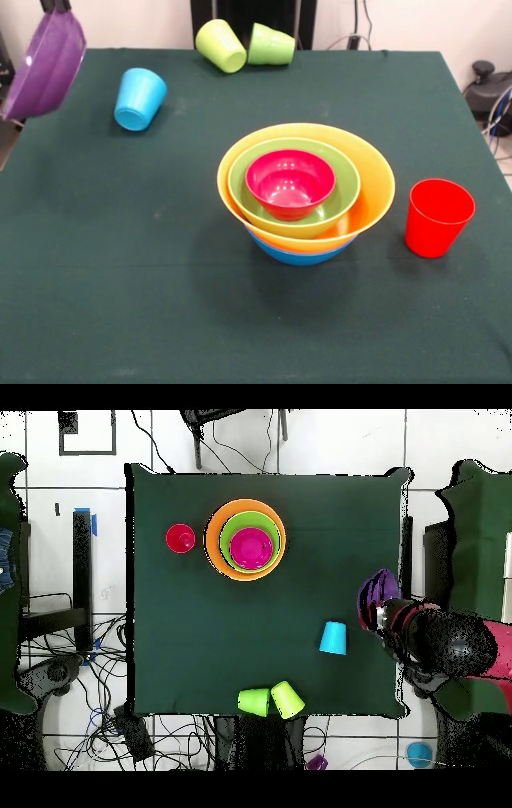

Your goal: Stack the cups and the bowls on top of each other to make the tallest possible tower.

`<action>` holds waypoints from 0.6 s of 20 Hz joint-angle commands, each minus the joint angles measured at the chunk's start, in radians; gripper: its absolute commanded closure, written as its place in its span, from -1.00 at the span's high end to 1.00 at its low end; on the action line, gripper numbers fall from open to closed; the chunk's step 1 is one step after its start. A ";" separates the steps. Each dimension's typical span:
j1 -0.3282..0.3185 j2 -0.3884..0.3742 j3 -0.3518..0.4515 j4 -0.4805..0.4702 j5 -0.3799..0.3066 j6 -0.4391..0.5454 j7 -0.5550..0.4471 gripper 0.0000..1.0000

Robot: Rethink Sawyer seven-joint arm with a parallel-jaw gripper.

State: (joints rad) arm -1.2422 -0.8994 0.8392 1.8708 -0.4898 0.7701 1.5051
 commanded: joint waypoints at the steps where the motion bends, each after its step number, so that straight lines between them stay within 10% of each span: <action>1: 0.007 -0.026 0.141 0.061 -0.021 0.076 -0.305 -1.00; 12: -0.027 -0.039 0.199 0.120 -0.020 0.061 -0.240 -1.00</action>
State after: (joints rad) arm -1.2583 -0.9351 0.9734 1.8971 -0.4914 0.7707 1.5051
